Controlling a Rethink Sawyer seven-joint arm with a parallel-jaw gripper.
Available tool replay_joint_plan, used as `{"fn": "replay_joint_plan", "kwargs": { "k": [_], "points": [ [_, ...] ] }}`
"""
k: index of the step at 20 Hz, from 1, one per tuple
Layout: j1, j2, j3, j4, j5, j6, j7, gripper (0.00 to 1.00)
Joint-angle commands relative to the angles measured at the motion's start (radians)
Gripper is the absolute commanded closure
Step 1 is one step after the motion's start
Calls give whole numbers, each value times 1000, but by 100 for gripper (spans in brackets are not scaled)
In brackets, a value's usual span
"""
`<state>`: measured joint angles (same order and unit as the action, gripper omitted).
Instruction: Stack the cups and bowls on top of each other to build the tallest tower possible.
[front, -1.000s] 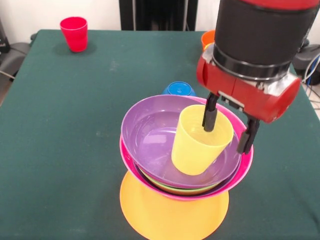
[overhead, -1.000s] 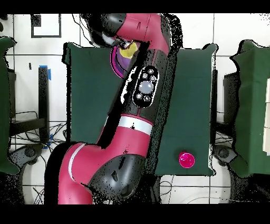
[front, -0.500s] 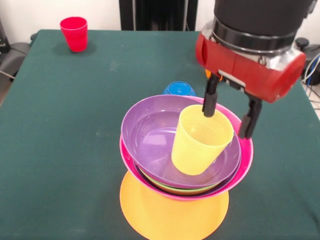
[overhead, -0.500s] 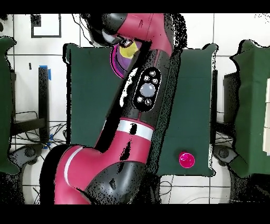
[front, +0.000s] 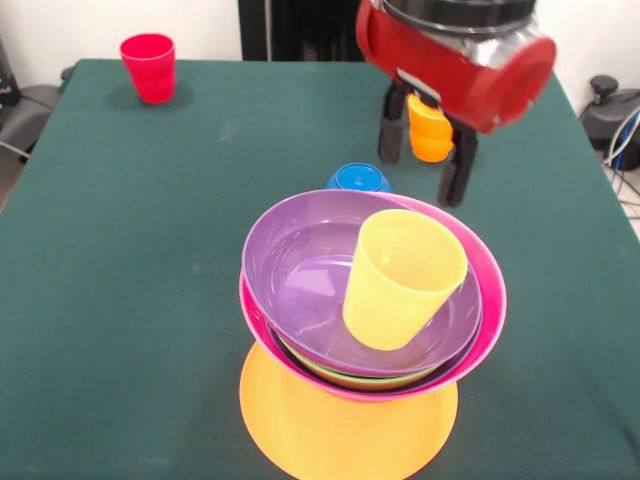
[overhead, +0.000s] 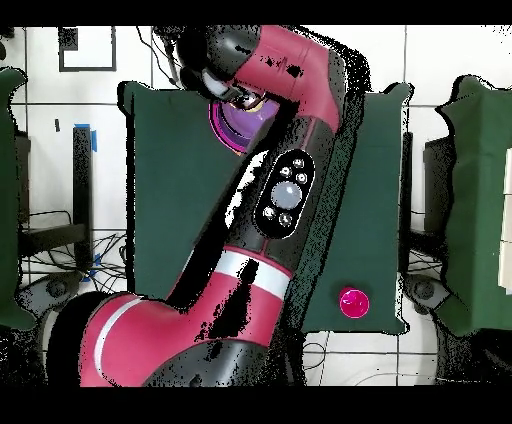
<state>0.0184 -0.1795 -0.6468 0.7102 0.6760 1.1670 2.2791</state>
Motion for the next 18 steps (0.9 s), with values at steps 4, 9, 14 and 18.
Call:
{"fn": "replay_joint_plan", "kwargs": {
  "k": [4,9,14,18],
  "points": [
    [51,-140,130,340,-87,7,-21,0],
    [69,-193,163,471,-82,-70,-37,0],
    [87,-254,198,626,-66,-157,-52,0],
    [83,-301,233,736,-55,-228,-75,0]
  ]
}}
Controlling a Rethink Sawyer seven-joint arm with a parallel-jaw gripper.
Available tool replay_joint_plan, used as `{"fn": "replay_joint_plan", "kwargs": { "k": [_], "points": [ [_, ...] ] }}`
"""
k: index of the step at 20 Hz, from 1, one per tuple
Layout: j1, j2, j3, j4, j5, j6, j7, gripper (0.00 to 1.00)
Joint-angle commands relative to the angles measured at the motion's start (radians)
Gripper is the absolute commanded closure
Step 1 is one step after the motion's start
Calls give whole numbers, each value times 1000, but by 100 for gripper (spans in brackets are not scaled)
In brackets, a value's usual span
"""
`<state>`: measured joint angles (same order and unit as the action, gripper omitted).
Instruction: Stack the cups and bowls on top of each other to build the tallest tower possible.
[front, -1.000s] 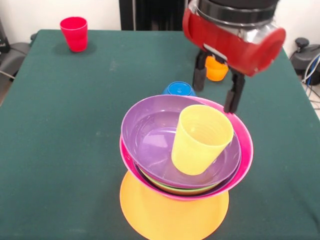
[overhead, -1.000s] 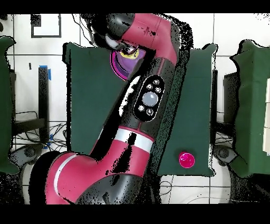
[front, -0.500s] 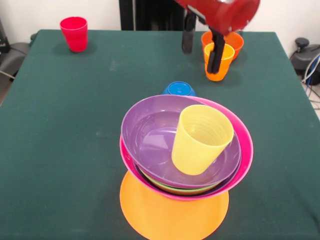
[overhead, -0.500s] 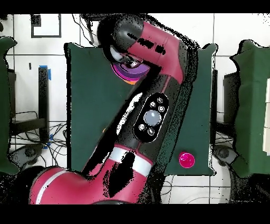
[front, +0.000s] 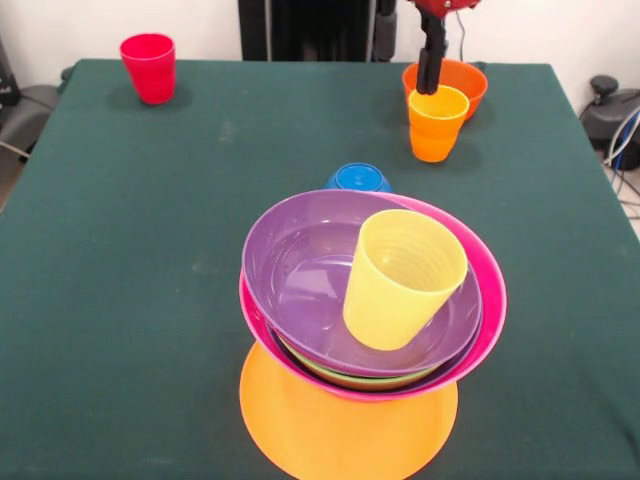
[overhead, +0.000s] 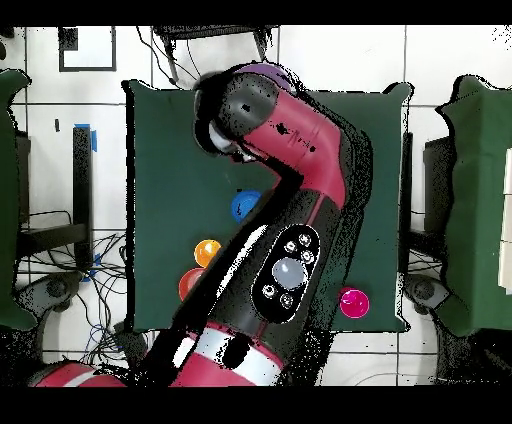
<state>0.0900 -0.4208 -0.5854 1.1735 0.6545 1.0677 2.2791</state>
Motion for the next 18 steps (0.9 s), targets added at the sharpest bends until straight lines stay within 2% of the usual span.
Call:
{"fn": "replay_joint_plan", "kwargs": {
  "k": [1,10,12,18],
  "points": [
    [10,-70,182,300,-30,-146,-79,0],
    [-69,-124,318,487,-14,-341,-145,0],
    [-79,-132,333,490,-26,-346,-125,0],
    [-105,-186,386,604,-30,-447,-86,0]
  ]
}}
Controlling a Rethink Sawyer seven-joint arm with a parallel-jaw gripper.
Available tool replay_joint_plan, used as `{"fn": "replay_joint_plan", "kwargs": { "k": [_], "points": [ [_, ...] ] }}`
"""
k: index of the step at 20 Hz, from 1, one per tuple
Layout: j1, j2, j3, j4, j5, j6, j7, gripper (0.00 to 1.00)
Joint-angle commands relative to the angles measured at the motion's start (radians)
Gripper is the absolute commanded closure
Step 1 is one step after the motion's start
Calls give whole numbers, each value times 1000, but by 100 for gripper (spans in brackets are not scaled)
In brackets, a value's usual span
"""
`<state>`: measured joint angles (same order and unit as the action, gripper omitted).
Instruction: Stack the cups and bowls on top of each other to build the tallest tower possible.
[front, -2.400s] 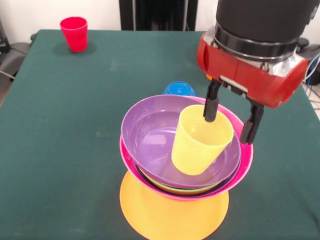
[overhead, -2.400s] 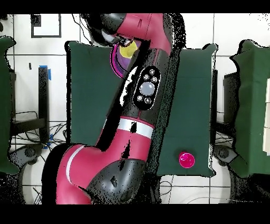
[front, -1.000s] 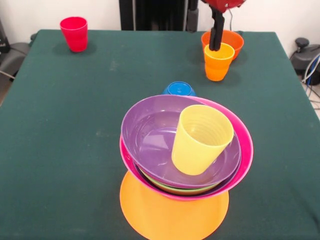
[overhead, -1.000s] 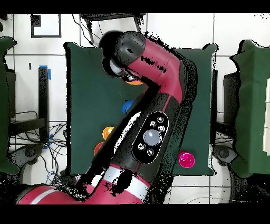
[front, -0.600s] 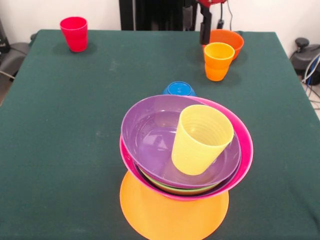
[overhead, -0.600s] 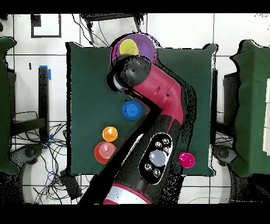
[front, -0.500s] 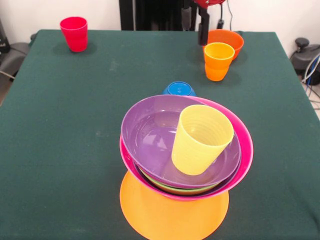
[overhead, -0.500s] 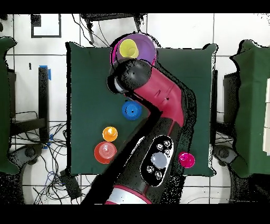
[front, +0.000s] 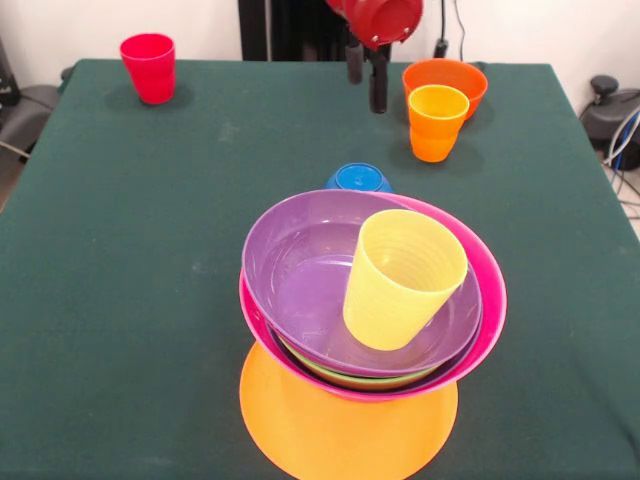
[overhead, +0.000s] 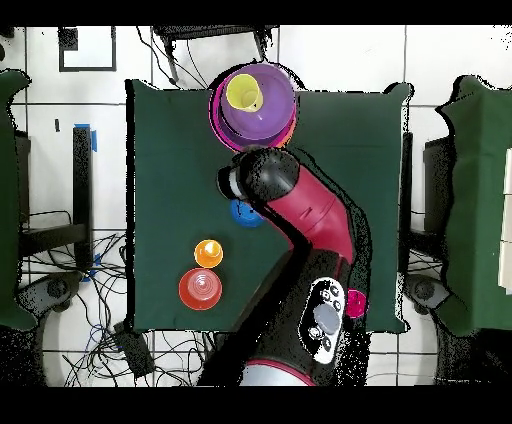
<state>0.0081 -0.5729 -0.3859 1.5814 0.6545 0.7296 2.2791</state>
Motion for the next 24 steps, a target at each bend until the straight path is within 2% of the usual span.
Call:
{"fn": "replay_joint_plan", "kwargs": {
  "k": [1,12,24],
  "points": [
    [-26,-42,196,213,-29,-121,-78,0],
    [-47,-83,246,263,-50,-163,-18,0],
    [-64,-113,310,343,-33,-232,7,0]
  ]
}}
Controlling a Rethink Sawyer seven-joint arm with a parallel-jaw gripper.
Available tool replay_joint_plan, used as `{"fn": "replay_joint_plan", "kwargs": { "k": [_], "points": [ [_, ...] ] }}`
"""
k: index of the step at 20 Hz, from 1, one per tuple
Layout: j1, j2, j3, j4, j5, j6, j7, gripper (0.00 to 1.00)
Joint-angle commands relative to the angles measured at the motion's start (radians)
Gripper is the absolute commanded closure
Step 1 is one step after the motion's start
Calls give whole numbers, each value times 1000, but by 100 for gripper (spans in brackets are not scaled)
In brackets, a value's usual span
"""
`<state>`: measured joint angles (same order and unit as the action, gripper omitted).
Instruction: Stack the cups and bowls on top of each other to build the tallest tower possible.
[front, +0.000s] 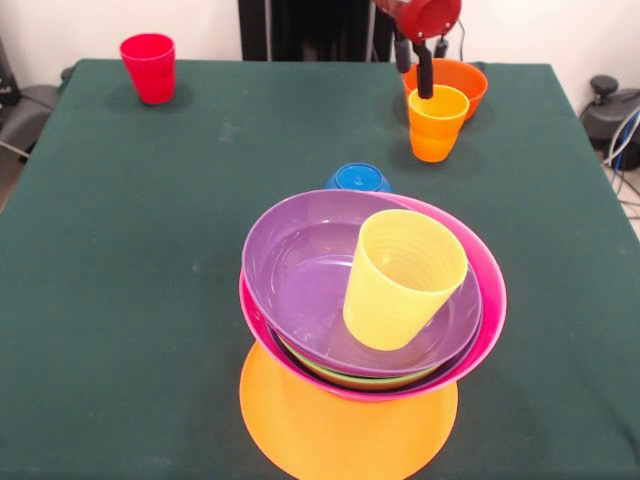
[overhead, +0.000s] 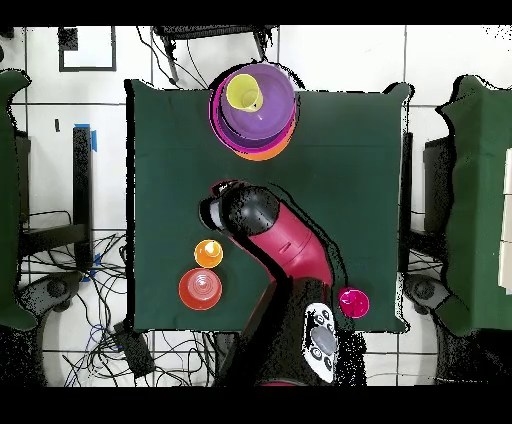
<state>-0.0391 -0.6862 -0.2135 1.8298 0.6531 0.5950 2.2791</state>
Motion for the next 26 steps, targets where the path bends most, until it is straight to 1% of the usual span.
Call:
{"fn": "replay_joint_plan", "kwargs": {
  "k": [1,4,8,9,10,13,16,21,26],
  "points": [
    [-20,0,144,100,-30,-105,7,0],
    [-36,7,169,118,-32,-129,-1,0],
    [-79,6,247,185,-12,-219,-16,0],
    [-87,4,266,200,-9,-245,-9,0],
    [-103,8,298,228,-8,-294,-4,0],
    [-115,3,329,242,-19,-325,24,0],
    [-94,7,314,203,-38,-309,61,0],
    [-71,34,291,145,-48,-289,80,0],
    [-29,23,233,102,-58,-227,104,0]
  ]
}}
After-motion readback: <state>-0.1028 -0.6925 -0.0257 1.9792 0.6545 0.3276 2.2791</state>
